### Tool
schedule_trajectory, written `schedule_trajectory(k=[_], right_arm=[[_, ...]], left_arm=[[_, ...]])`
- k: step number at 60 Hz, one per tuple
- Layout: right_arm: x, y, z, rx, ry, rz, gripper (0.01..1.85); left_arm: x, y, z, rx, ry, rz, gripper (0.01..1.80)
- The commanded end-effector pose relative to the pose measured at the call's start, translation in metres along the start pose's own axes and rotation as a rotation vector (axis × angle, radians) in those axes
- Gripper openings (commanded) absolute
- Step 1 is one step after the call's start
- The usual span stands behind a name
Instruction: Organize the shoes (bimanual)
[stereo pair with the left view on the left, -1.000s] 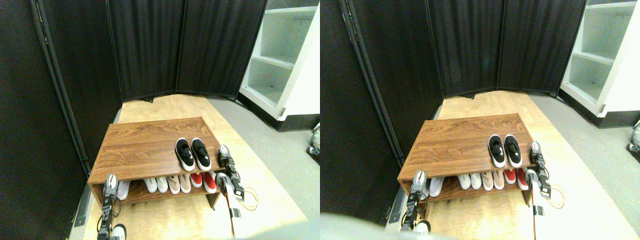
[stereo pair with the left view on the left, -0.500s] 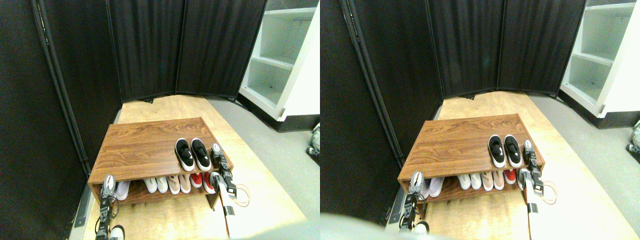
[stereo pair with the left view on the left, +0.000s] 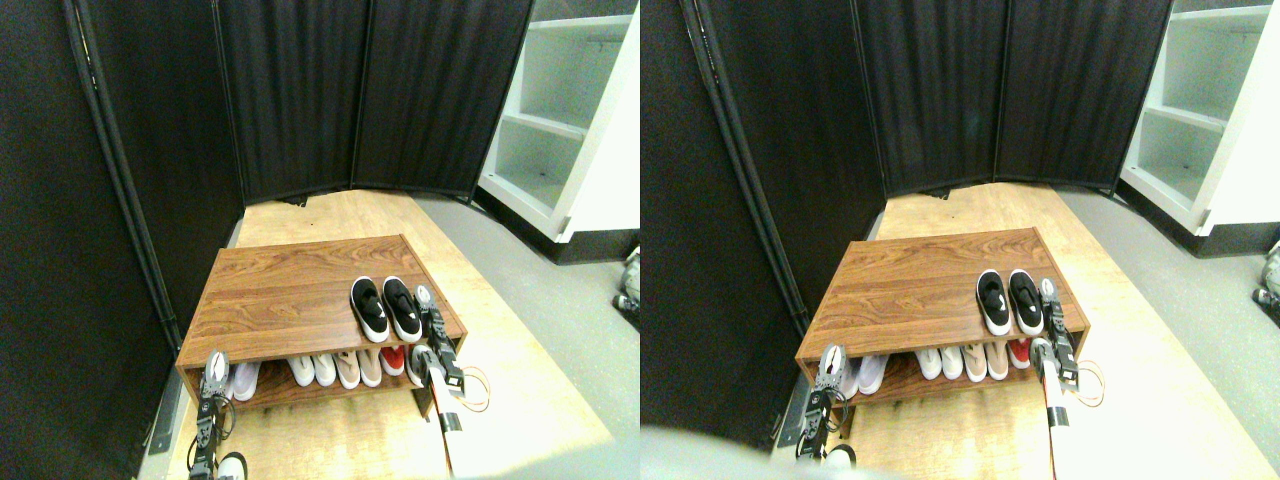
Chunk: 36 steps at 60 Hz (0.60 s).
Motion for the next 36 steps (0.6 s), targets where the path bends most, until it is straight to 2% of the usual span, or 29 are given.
schedule_trajectory(k=[1,8,36], right_arm=[[0.0,-0.01,-0.01,0.029,0.038,-0.037,0.01],[-0.002,-0.012,-0.014,0.044,0.039,-0.063,0.01],[-0.007,-0.014,-0.028,0.049,0.066,-0.053,0.01]], left_arm=[[0.002,-0.006,0.001,-0.001,-0.027,-0.045,0.03],[0.002,-0.007,0.001,0.008,-0.018,-0.043,0.04],[-0.001,-0.006,0.002,0.002,-0.01,-0.059,0.04]])
